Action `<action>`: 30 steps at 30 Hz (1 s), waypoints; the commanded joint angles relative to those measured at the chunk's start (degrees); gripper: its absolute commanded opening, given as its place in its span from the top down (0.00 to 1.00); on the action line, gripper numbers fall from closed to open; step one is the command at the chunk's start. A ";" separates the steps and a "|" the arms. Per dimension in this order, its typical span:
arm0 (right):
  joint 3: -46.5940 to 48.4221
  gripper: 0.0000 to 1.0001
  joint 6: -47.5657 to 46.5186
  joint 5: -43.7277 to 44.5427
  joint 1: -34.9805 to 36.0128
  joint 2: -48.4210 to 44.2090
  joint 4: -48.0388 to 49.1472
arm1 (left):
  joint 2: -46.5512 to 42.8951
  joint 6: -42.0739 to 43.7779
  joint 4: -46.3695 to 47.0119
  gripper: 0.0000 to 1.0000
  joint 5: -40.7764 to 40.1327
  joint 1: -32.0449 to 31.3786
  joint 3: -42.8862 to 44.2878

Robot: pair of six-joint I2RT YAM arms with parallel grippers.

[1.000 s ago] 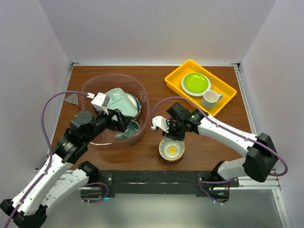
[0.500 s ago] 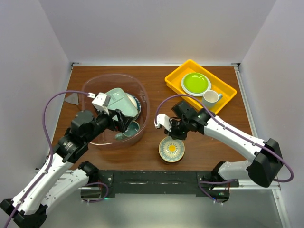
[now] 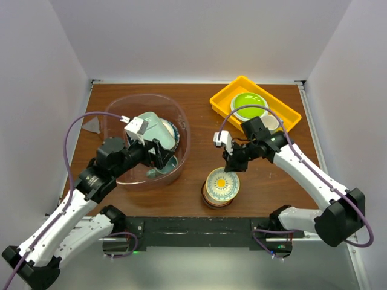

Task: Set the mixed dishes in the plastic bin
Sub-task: Pick up the bowl from the center of the board.

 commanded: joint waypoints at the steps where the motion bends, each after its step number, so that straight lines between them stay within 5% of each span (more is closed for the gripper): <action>1: 3.75 1.00 -1.05 -12.40 -4.63 -0.74 -1.94 | 0.53 0.22 3.81 0.00 3.27 0.18 0.27; 14: 5.78 1.00 2.54 -26.11 -15.62 2.51 -1.77 | 4.31 -2.76 7.06 0.00 7.58 0.19 -0.69; 30: 1.73 1.00 10.90 -32.71 -27.58 3.04 7.46 | 8.09 -8.39 13.04 0.00 11.97 0.10 -2.10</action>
